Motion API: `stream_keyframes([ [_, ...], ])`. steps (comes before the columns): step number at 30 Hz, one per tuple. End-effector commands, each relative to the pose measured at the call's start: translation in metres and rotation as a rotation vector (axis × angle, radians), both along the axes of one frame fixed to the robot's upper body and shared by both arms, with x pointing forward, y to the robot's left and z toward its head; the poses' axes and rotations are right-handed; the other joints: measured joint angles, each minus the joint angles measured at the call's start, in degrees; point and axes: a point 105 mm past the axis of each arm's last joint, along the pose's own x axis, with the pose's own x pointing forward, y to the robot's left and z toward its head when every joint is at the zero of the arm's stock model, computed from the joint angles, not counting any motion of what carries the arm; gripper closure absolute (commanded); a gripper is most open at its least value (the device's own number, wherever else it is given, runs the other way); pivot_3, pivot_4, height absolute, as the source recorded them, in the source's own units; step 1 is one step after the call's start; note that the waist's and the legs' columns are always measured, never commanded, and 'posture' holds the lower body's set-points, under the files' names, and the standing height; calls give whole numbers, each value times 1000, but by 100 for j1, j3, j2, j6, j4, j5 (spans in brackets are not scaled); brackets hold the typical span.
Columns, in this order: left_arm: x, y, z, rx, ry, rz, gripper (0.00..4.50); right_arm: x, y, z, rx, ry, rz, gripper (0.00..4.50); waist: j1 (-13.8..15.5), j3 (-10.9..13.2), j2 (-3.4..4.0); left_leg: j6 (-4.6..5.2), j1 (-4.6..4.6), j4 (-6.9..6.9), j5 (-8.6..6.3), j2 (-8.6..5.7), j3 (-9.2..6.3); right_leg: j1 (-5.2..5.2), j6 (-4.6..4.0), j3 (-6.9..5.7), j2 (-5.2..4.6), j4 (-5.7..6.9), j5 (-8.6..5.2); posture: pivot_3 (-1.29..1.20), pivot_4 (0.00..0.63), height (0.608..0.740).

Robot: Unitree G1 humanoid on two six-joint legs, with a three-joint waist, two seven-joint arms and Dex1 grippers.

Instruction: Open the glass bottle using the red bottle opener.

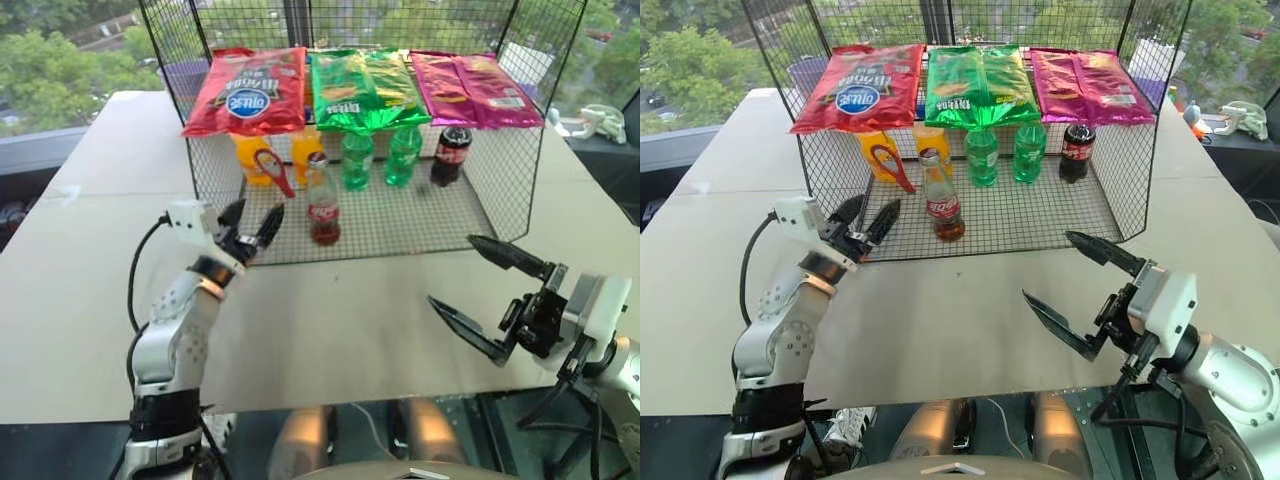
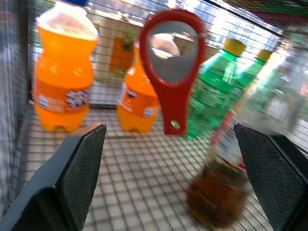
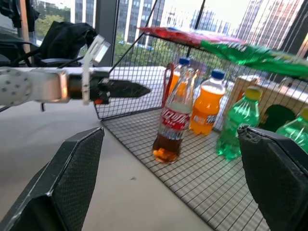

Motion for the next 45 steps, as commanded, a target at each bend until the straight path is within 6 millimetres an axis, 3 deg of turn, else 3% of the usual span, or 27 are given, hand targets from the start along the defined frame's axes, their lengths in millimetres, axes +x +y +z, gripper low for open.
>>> stream_keyframes([
  [1,5,-2,16,13,-57,17,110,-7,-1,8,-10,-52,10,0,-4,0,0,0,0,0,0,0,0,1,0,0,0,-2,0,0,150,740],
  [3,7,-5,19,14,-66,16,333,-9,-2,7,-11,-49,7,0,-8,0,0,1,0,0,-1,0,1,3,0,0,-1,-6,0,0,150,740],
  [6,10,-10,24,32,-81,10,1402,-9,-3,4,-17,-42,-3,0,-8,1,-1,1,2,0,-1,0,1,4,0,0,-1,-7,0,0,150,740],
  [22,23,-20,37,47,-110,-5,1402,-13,-4,0,-35,-27,-25,0,-4,2,-4,1,2,2,-2,0,-9,12,0,-9,-3,-11,1,0,150,740],
  [24,23,-23,38,48,-116,-14,2423,-13,-4,0,-37,-26,-27,0,-4,3,-4,1,2,2,-2,0,-10,13,0,-11,-3,-12,1,0,150,740],
  [25,23,-24,39,49,-119,-20,2531,-13,-4,0,-38,-26,-31,0,-4,3,-4,2,2,2,-2,0,-10,13,0,-11,-3,-12,1,0,150,740],
  [26,22,-26,39,51,-122,-24,3103,-14,-4,0,-39,-25,-35,0,-5,3,-4,2,2,2,-2,0,-11,13,0,-11,-3,-12,1,0,150,740],
  [29,21,-28,41,52,-127,-30,4278,-14,-4,0,-40,-23,-41,0,-5,3,-4,1,2,1,-2,0,-14,13,0,-12,-5,-12,1,0,150,740],
  [30,20,-28,42,52,-128,-30,4432,-14,-4,0,-41,-22,-42,0,-4,3,-4,1,2,2,-3,0,-14,13,0,-12,-5,-12,1,0,150,740],
  [35,17,-25,45,54,-135,-35,4432,-13,-5,-1,-43,-16,-46,0,-5,4,-6,1,2,2,-3,0,-15,15,0,-13,-6,-14,1,0,150,740],
  [45,6,-22,49,77,-118,-245,4432,-11,-3,-1,-44,-12,-42,0,-6,4,-6,-1,1,2,-4,0,-22,15,-1,-20,-8,-14,0,0,150,740],
])
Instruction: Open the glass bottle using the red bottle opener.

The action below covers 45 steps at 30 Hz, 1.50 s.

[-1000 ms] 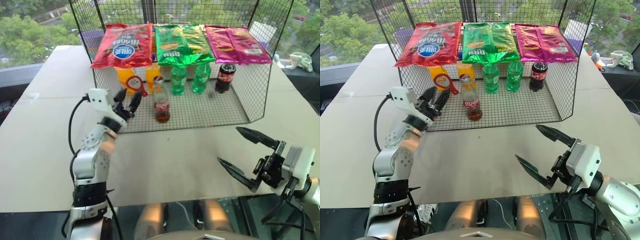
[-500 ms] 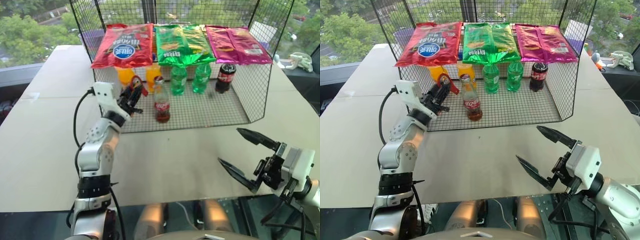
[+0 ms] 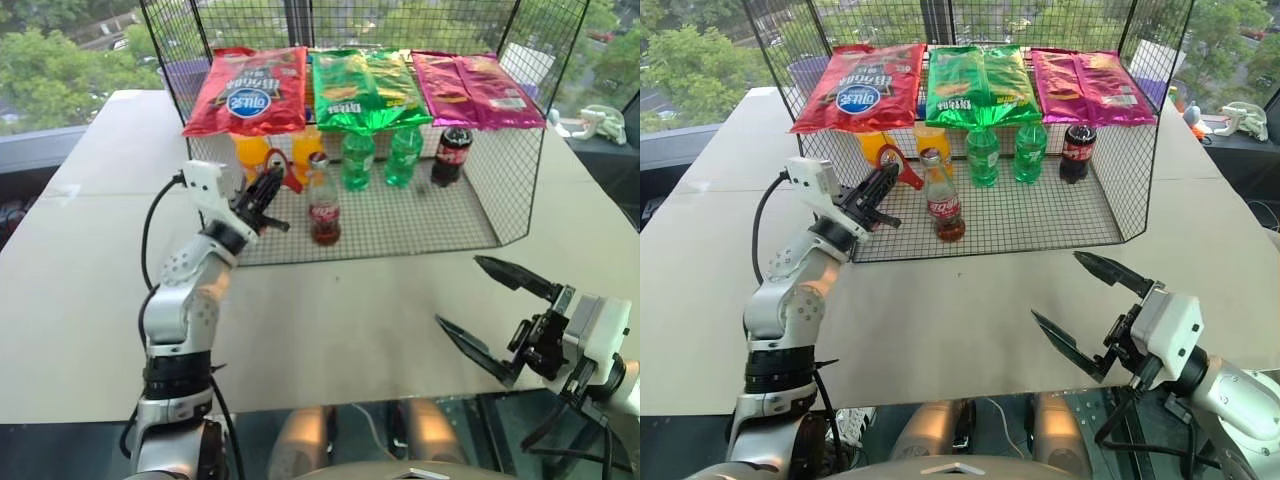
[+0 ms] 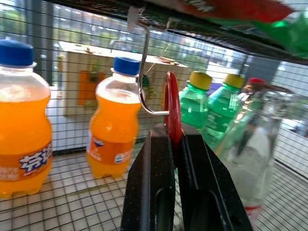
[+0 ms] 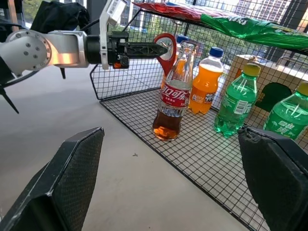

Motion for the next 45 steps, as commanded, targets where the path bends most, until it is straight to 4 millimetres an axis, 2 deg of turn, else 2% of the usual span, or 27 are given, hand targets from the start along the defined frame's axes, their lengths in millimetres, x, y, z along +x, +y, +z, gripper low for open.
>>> stream_keyframes([
  [1,-5,-1,14,20,-41,-85,4432,-2,3,8,-6,-38,11,0,1,0,0,0,0,0,0,0,0,0,0,0,0,-1,0,0,150,740],
  [7,-4,-2,11,48,-16,-151,4432,-1,4,9,-9,-29,2,0,1,2,-2,0,-1,0,0,0,-2,1,0,-2,0,-2,0,0,150,740],
  [11,-7,5,8,21,11,-168,4432,3,3,7,4,9,-12,0,0,3,-3,-1,-1,0,0,0,-3,1,0,-2,-13,-3,0,0,150,740],
  [15,-27,17,15,-135,45,-299,4432,8,0,10,30,9,-51,0,-11,7,-4,-2,-1,-1,-1,1,-5,0,0,-3,-17,-3,0,0,150,740],
  [18,-47,22,20,-201,59,-408,4432,13,3,3,17,73,-75,0,-22,14,-6,-7,-1,-2,-4,5,-10,-2,-1,-7,-16,-3,-1,0,150,740],
  [21,-51,32,18,-192,69,-387,4432,13,6,0,-12,123,-58,0,-13,20,-6,-12,-3,-2,-7,6,-12,-3,-1,-8,-16,-4,-1,0,150,740],
  [24,-55,33,20,-196,68,-395,4432,17,6,0,-25,164,-62,0,6,20,-5,-14,-3,-1,-8,6,-18,0,-2,-14,-18,-4,-1,0,150,740],
  [30,-80,14,18,-303,173,-619,4432,21,23,15,146,278,126,0,-30,32,-13,-19,-9,0,-13,5,-19,-1,-1,-42,-62,-11,-1,0,150,740],
  [35,-99,-9,16,-341,240,-794,4432,22,37,22,243,395,259,0,-6,38,-6,-17,-10,-3,-12,6,-33,-1,-2,-58,-59,-12,-2,0,150,740],
  [40,-107,-36,19,-334,242,-933,4432,24,48,21,282,514,358,0,0,40,-5,-16,-15,0,-13,3,-35,1,-3,-59,-62,-16,-2,0,150,740],
  [45,-106,-53,21,-318,228,-1001,4432,32,54,26,312,566,411,0,-6,41,-3,-15,-15,1,-13,2,-34,1,-3,-58,-57,-16,-2,0,150,740],
])
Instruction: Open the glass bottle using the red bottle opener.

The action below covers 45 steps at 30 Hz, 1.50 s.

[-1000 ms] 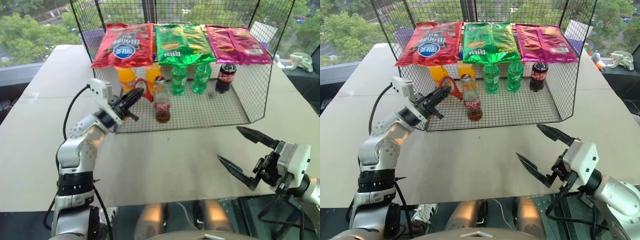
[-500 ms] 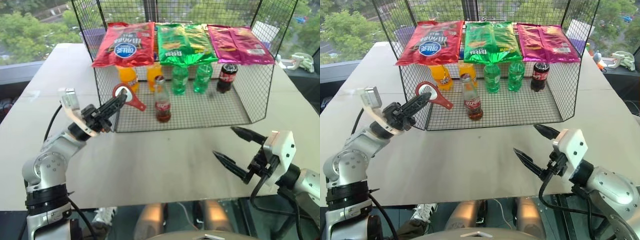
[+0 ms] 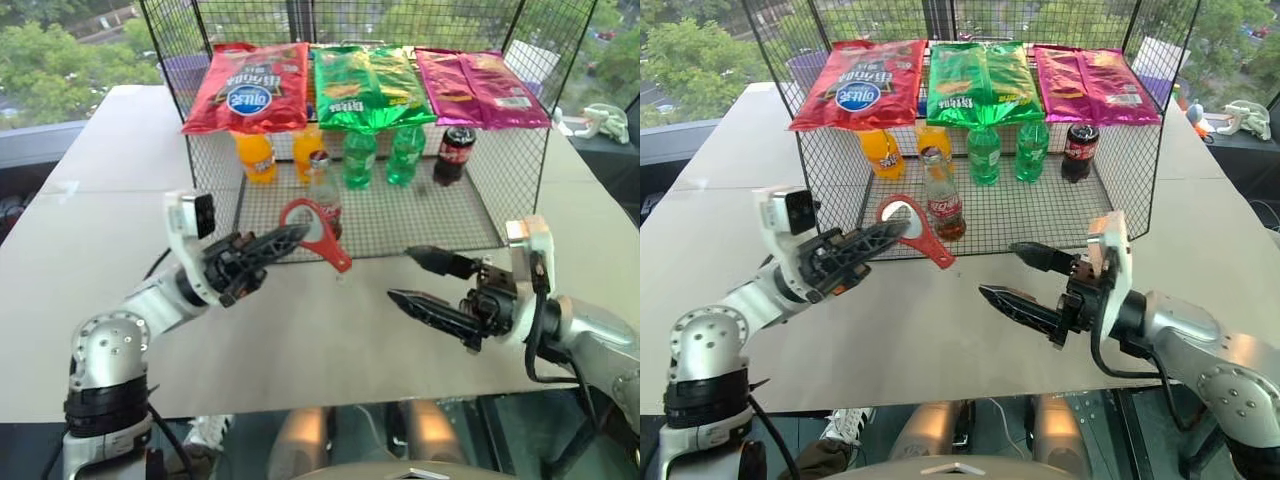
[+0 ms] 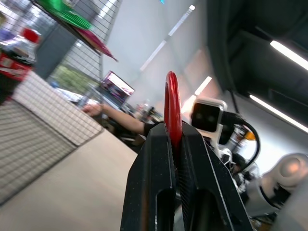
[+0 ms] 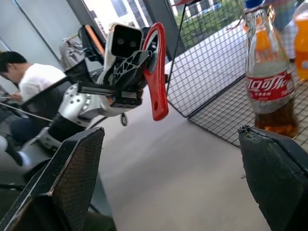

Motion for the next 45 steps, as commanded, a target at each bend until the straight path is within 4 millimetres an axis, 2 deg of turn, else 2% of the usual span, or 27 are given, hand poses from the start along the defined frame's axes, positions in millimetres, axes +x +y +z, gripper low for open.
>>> stream_keyframes([
  [1,-6,-16,11,-11,-71,-69,4432,1,6,7,37,24,57,0,-3,0,0,0,0,-1,0,0,0,0,0,0,2,0,0,0,150,740],
  [10,-6,-30,3,-20,-83,-120,4432,12,24,6,39,50,143,0,-7,1,2,3,-7,0,-1,0,2,-6,0,1,17,0,0,0,150,740],
  [27,-5,-28,-3,0,-132,-110,4432,9,35,5,25,66,186,0,-4,1,2,7,-73,8,-1,-1,0,-64,-18,-3,41,3,13,0,150,740],
  [29,-5,-28,-3,2,-137,-108,4500,9,35,3,17,70,187,530,-5,1,2,7,-72,8,-1,-1,0,-64,-15,-8,42,3,11,0,150,740],
  [31,-5,-28,-4,3,-141,-108,4500,10,36,0,9,75,189,1267,-5,1,2,7,-71,9,-1,0,0,-64,-3,-10,42,3,4,0,150,740],
  [34,-6,-28,-4,8,-147,-112,4500,11,38,-2,-1,76,190,2697,-6,1,2,7,-71,10,-1,0,0,-64,-3,-9,43,5,4,0,150,740],
  [37,-6,-28,-5,12,-150,-112,4500,12,39,-4,-7,76,192,4329,-5,1,2,7,-72,10,-1,0,0,-64,-3,-9,43,4,4,0,150,740],
  [38,-6,-28,-5,14,-151,-111,4500,12,39,-4,-9,76,195,4469,-5,1,2,7,-71,10,-1,0,1,-64,-4,-8,43,4,5,0,150,740],
  [45,-6,-28,-10,45,-171,-103,4500,12,41,-5,-15,70,198,4469,-6,1,2,7,-71,11,-1,0,1,-64,-8,-9,44,5,7,0,150,740],
])
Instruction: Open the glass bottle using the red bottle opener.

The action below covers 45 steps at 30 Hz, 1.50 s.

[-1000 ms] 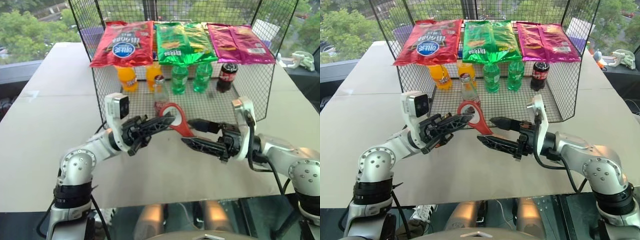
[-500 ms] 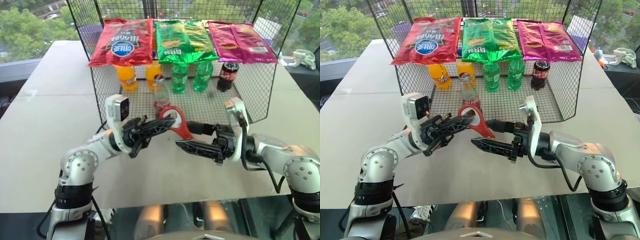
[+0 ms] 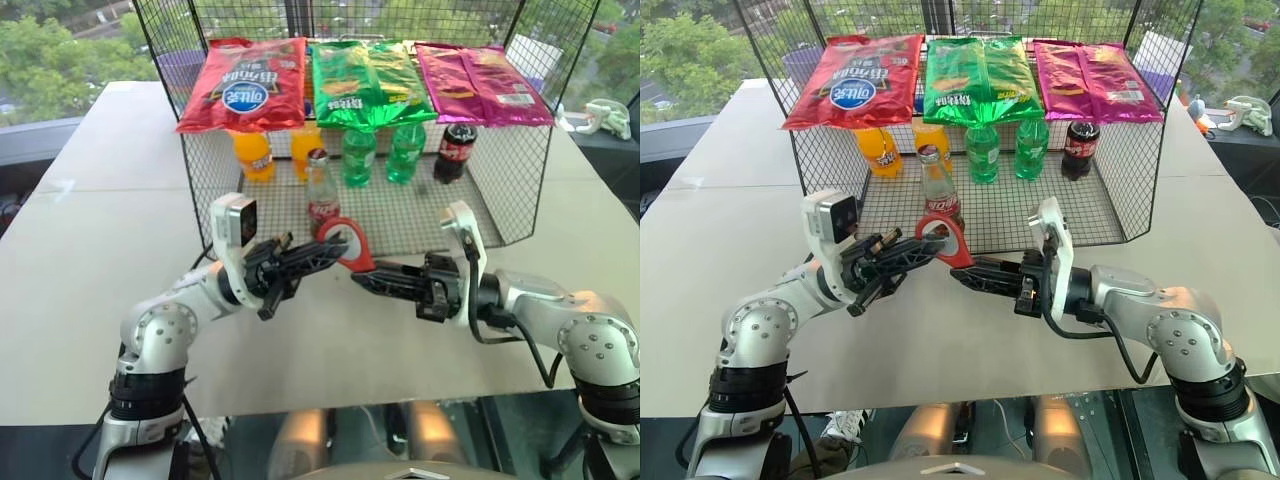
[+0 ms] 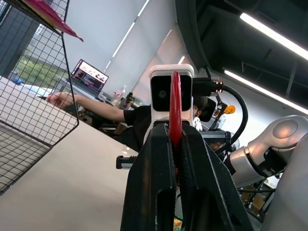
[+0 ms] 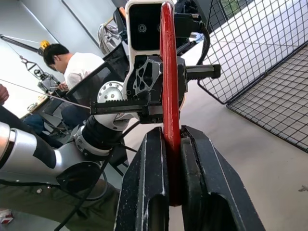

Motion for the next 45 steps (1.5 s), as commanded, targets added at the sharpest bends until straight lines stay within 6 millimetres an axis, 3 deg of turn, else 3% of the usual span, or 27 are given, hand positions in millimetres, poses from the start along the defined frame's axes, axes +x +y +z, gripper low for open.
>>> stream_keyframes([
  [1,-6,-2,3,14,-60,-16,4500,-2,3,7,13,-31,16,4469,0,0,0,0,0,0,0,0,0,0,0,0,0,0,0,0,150,740],
  [5,-7,-1,-1,43,-59,-25,4500,-1,2,8,17,-40,14,4469,0,0,0,0,0,0,0,0,0,0,-6,0,1,0,4,0,150,740],
  [6,-9,0,-1,47,-58,-38,3775,-1,2,8,18,-42,14,4500,-1,0,0,0,0,0,0,0,0,0,-7,-1,1,0,5,0,150,740],
  [8,-10,0,-1,51,-61,-45,3013,-1,2,9,20,-43,14,4500,-1,0,0,0,0,0,0,0,0,0,-7,0,2,1,4,0,150,740],
  [10,-7,1,0,52,-74,-14,1930,0,2,9,23,-45,11,4500,4,0,0,0,0,1,0,0,0,0,-4,0,2,0,3,0,150,740],
  [14,1,6,3,74,-103,94,232,1,-2,8,30,-50,-15,4500,0,0,0,0,0,1,0,0,0,0,-3,0,2,1,2,0,150,740],
  [15,0,9,3,93,-128,134,107,2,-5,8,32,-52,-34,4500,0,0,0,0,1,1,0,1,0,0,-4,1,2,2,3,0,150,740],
  [23,24,37,-4,309,-322,674,107,8,-40,12,66,-91,-227,4500,20,0,1,2,-1,0,-2,1,1,-1,-14,18,-7,0,8,0,150,740],
  [29,51,51,-10,386,-334,834,107,6,-52,15,-6,-175,-334,4500,16,-1,1,2,3,10,-1,2,2,3,-3,11,-2,5,5,0,150,740],
  [33,69,49,-16,412,-320,889,107,1,-56,13,-74,-222,-364,4500,18,-2,0,2,1,10,-1,2,3,3,-6,4,0,4,7,0,150,740],
  [45,103,27,-12,403,-352,822,107,-19,-80,-3,-189,-288,-499,4500,13,-3,-2,4,2,13,-2,3,10,3,3,7,7,4,8,0,150,740],
])
